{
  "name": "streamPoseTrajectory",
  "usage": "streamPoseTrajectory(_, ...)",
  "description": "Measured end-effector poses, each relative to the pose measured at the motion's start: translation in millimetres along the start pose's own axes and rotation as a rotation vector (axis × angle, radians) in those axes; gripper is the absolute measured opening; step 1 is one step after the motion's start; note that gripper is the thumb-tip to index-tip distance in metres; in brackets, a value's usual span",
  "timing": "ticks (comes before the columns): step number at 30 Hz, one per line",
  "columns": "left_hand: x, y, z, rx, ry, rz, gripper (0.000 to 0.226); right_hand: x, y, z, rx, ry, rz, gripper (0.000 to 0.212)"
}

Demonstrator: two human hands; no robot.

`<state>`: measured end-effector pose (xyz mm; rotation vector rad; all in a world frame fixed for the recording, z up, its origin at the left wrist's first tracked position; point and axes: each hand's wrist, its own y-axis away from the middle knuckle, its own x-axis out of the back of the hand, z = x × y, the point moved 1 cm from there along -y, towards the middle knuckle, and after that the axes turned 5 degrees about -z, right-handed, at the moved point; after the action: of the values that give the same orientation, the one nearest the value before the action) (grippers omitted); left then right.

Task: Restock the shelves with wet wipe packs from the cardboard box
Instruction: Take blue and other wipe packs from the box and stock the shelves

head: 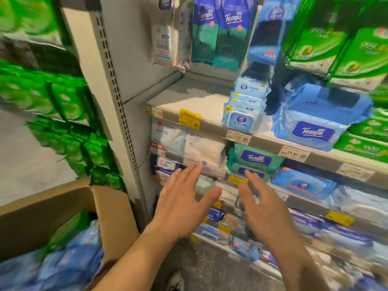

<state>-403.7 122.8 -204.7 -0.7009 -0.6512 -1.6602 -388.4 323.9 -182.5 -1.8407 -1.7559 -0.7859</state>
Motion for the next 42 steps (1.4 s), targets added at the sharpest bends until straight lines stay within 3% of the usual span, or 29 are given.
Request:
streamPoseTrajectory(3,-7,50,-20,0.085,-0.046,-0.012,0.101,-20,38,1,-0.009,-0.023,-0.115,0.072)
streamPoseTrajectory(8,9,125,-54,0.224,-0.095,0.121,0.098,-57,77,-17,0.026,-0.039,-0.256,0.054)
streamPoseTrajectory(13,43,188,-86,0.354,-0.074,0.205,0.102,-89,101,-46,0.102,-0.076,-0.338,0.056)
streamPoseTrajectory(24,124,308,-206,0.597,0.214,0.474,0.088,-195,140,-133,0.198,-0.025,-0.504,0.06)
streamPoseTrajectory(33,187,415,-340,0.751,0.472,0.614,0.114,-335,197,-234,0.262,0.16,-0.615,0.058)
streamPoseTrajectory(36,203,439,-364,0.757,0.53,0.611,0.104,-375,208,-252,0.239,0.132,-0.626,0.059)
streamPoseTrajectory(39,210,452,-385,0.771,0.57,0.593,0.076,-406,215,-263,0.239,0.15,-0.671,0.056)
streamPoseTrajectory(42,210,456,-403,0.814,0.589,0.597,0.068,-433,215,-267,0.235,0.192,-0.719,0.051)
